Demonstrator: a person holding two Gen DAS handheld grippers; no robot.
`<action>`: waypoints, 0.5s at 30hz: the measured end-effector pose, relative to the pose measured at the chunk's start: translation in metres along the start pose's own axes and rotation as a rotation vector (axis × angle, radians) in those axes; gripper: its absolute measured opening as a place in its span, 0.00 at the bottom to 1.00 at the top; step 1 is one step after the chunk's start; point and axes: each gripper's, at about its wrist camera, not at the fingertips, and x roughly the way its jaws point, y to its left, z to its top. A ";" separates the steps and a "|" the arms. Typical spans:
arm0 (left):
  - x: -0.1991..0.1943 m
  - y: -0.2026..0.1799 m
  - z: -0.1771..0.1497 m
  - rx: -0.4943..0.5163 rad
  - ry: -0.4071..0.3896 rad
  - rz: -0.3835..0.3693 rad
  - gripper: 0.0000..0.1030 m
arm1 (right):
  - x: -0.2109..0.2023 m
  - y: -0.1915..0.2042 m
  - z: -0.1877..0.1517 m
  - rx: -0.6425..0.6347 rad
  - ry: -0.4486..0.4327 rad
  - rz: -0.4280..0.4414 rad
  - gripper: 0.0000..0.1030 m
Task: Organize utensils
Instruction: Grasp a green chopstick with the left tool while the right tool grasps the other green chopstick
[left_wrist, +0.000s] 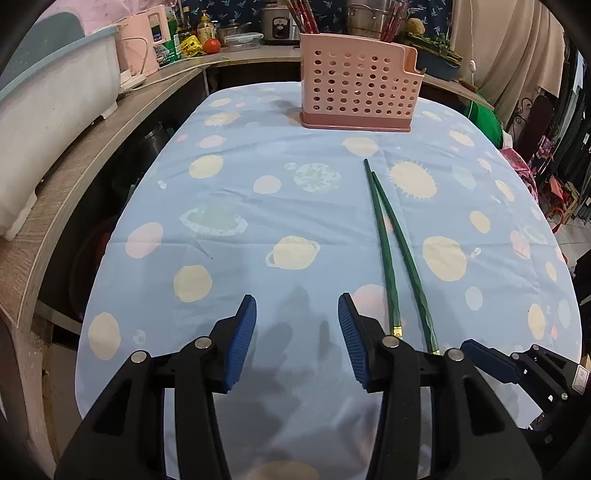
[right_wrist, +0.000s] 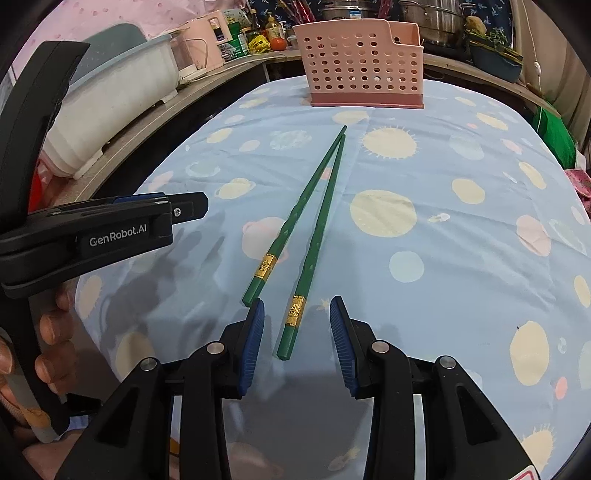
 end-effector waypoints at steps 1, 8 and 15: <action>0.000 0.000 -0.001 -0.002 0.001 0.001 0.43 | 0.001 0.001 0.000 -0.003 0.001 -0.001 0.35; 0.001 0.001 -0.003 -0.007 0.009 -0.001 0.43 | 0.008 0.001 -0.002 -0.012 -0.008 -0.047 0.26; 0.003 -0.001 -0.005 -0.010 0.018 -0.009 0.43 | 0.008 -0.009 -0.004 0.007 -0.024 -0.072 0.08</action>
